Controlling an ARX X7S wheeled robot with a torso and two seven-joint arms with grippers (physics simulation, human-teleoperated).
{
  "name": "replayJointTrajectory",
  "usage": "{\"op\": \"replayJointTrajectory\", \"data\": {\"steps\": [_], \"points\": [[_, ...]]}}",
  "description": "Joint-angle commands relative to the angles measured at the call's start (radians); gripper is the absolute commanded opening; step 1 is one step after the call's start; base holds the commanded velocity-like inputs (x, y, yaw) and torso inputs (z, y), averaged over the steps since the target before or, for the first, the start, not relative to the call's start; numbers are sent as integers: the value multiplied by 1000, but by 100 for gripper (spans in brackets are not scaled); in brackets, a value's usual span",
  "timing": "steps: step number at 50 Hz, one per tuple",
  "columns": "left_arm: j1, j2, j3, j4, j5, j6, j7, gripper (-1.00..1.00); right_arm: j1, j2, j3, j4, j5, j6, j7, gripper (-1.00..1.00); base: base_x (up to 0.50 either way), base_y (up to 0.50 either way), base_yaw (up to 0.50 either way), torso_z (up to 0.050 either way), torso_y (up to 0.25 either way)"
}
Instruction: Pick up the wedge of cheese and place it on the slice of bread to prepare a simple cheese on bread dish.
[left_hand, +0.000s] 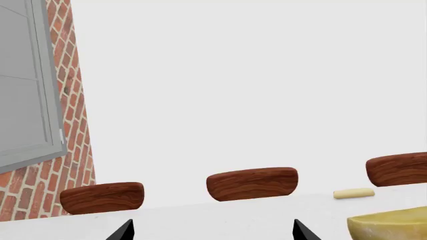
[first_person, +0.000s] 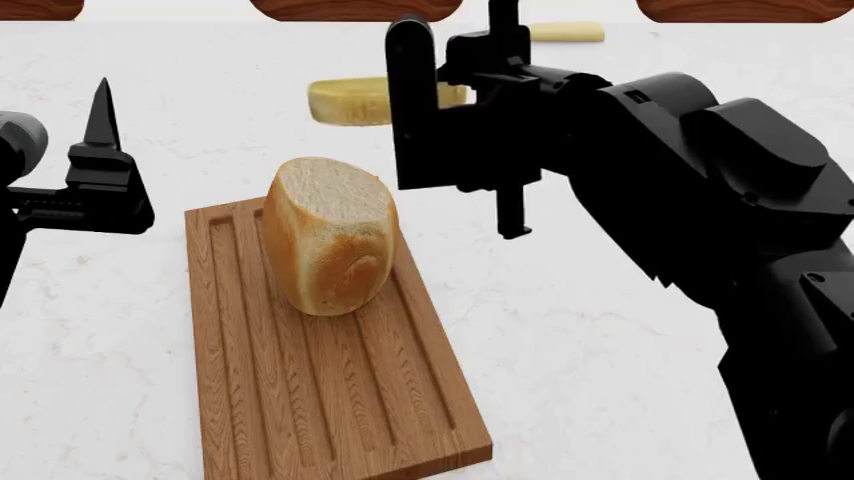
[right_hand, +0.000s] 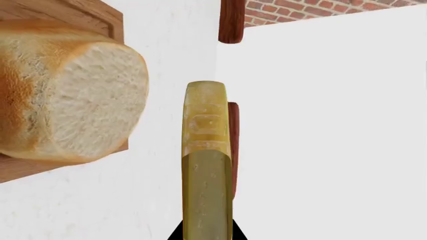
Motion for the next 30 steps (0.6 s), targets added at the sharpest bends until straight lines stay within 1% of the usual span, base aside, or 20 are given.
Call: {"op": "replayJointTrajectory", "data": {"steps": [1, 14, 30], "points": [[4, -2, -2, 5, -6, 12, -2, 100, -40, -47, 16, 115, -67, -90, 15, -100, 0, 0, 0, 0, 0], [2, -5, 3, 11, -10, 6, -14, 100, -53, -72, -42, 115, -73, -92, 123, -100, 0, 0, 0, 0, 0], [4, -11, 5, 14, -18, 7, -22, 100, -66, -70, -41, 115, -66, -83, 122, -100, 0, 0, 0, 0, 0]]}}
